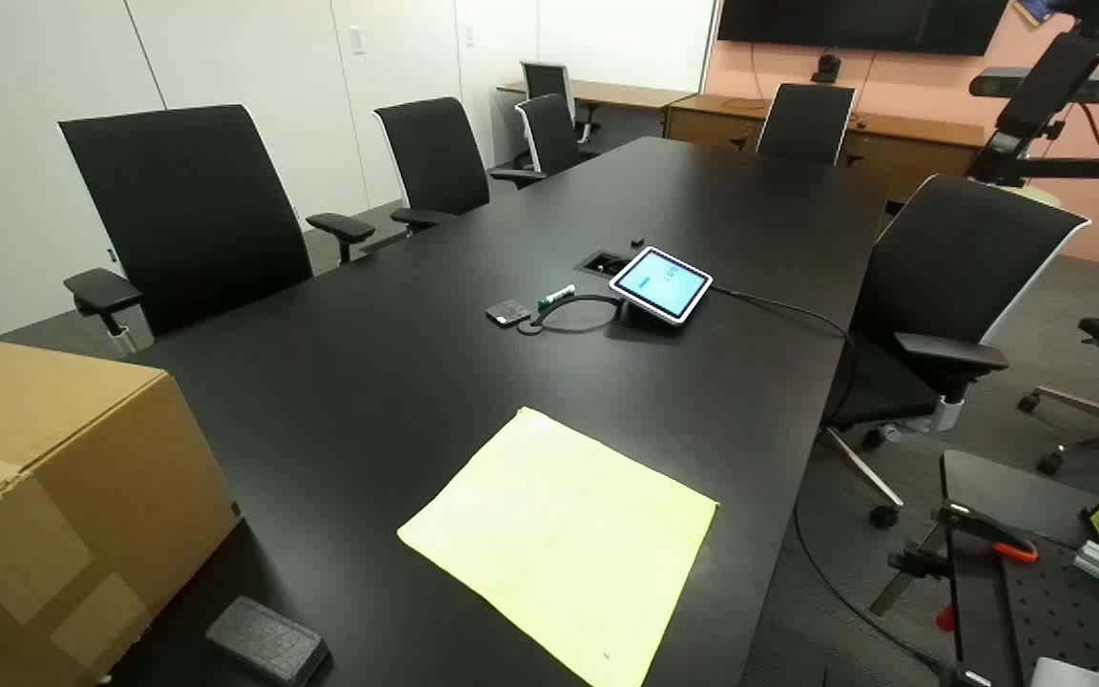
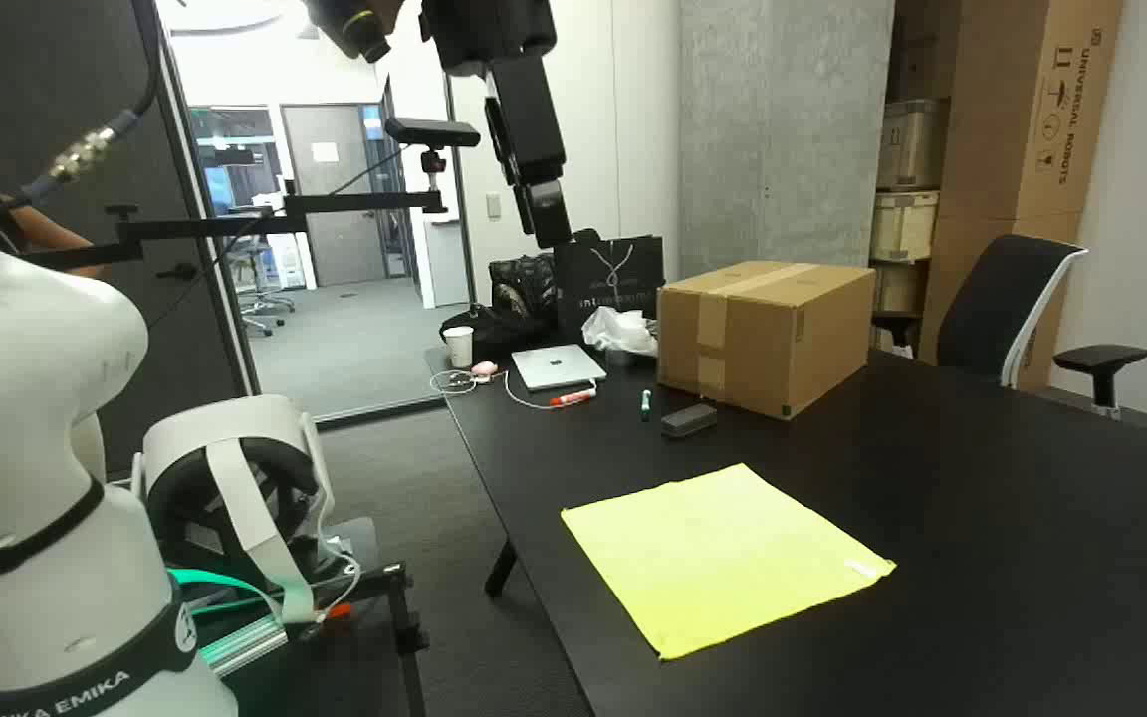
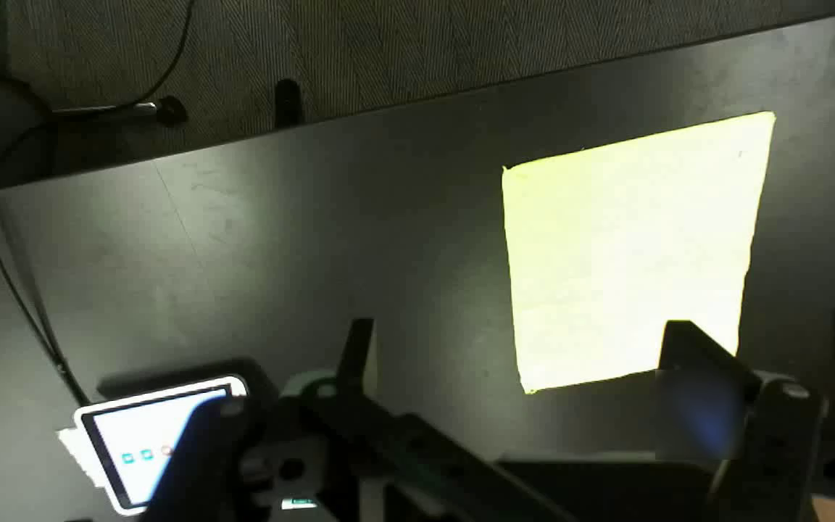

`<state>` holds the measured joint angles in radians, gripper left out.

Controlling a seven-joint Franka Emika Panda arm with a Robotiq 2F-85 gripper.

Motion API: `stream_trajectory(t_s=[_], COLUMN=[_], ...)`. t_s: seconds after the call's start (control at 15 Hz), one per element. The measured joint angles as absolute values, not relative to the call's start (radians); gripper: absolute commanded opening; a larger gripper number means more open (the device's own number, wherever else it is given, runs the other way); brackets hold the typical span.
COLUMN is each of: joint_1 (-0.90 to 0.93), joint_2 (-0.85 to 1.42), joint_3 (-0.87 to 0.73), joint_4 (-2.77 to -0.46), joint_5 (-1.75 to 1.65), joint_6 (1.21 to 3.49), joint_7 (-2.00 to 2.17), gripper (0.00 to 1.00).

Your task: Fold the cloth on the table

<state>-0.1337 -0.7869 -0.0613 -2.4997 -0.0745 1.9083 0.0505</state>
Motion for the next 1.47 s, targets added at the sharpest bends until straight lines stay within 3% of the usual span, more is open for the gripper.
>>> stream_trajectory(t_s=[0.67, 1.47], joint_1=[-0.121, 0.0], joint_2=[-0.741, -0.373], joint_3=[-0.061, -0.034], joint_4=[-2.495, -2.499], joint_5=[-0.074, -0.074], joint_6=[1.916, 2.197], joint_7=[0.031, -0.12], gripper=[1.0, 1.0])
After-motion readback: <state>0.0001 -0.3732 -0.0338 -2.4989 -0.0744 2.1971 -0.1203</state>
